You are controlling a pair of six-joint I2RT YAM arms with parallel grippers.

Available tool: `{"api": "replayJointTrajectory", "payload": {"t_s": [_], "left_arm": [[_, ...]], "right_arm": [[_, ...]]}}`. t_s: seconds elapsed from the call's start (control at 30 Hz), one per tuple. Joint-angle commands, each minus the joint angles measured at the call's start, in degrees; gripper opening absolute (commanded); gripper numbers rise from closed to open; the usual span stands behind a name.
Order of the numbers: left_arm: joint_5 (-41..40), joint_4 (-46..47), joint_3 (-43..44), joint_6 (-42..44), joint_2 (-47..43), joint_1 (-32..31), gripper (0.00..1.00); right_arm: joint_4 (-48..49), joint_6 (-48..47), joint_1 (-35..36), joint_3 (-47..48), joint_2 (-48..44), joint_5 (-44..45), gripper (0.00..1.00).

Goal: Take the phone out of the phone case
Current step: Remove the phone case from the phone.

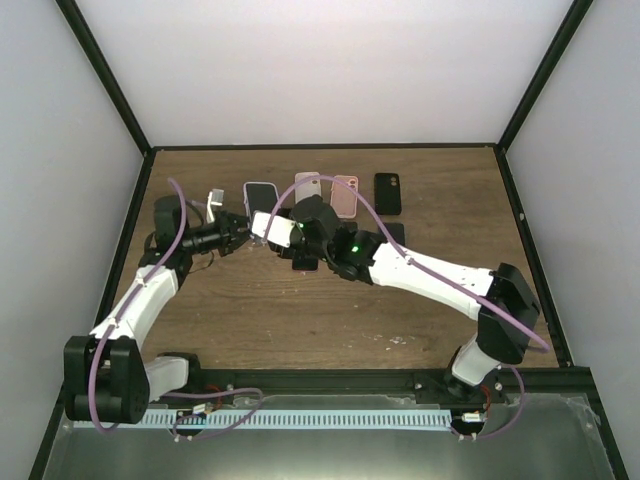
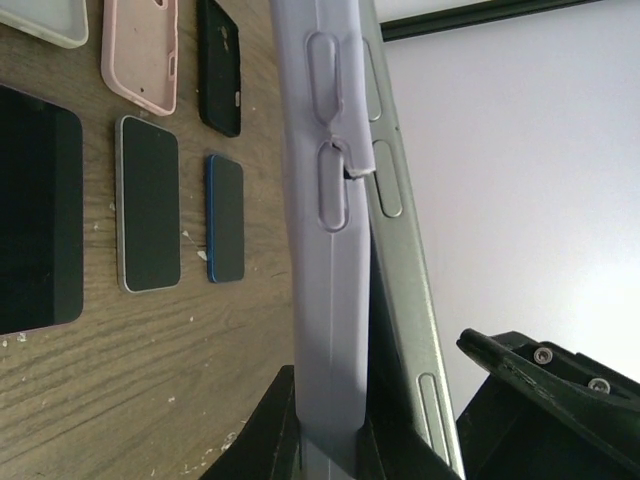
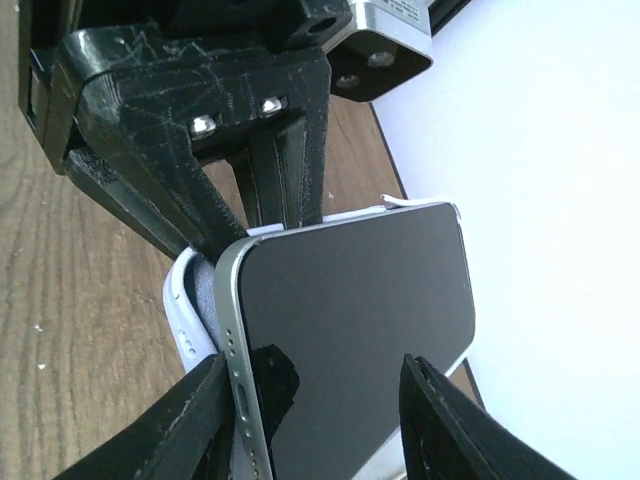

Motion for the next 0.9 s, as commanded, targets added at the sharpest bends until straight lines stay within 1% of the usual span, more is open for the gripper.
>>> {"api": "replayJointTrajectory", "payload": {"t_s": [0.0,0.07,0.2,0.5,0.77,0.87], "left_arm": [[2.7,3.3,-0.1,0.2,-0.2,0.1,0.00],[2.9,3.3,-0.2,0.4,-0.2,0.1,0.00],[3.9,2.7,-0.4,0.9,0.3,-0.1,0.00],[5.2,0.7,0.5,2.9,1.3,-2.1,0.00],[4.9,0.7,0.2,3.6,0.2,-2.3,0.00],[4.2,-0.1,0.5,4.5,-0.1,-2.2,0.00]], "right_arm": [[7.0,-5.1,0.3,-2.0,0.3,7.8,0.41],[11.1,-7.3,0.4,-3.4,0.0,10.0,0.38],[18.1,-10.7,0.8,-6.2,-1.3,11.6,0.30],[29.4,-19.7,1.2,-8.8,0.0,15.2,0.25],[28.1,-20.6,1.3,-8.7,1.6,15.2,0.24],[25.5,-19.0,1.3,-8.6,1.3,14.2,0.20]]}}
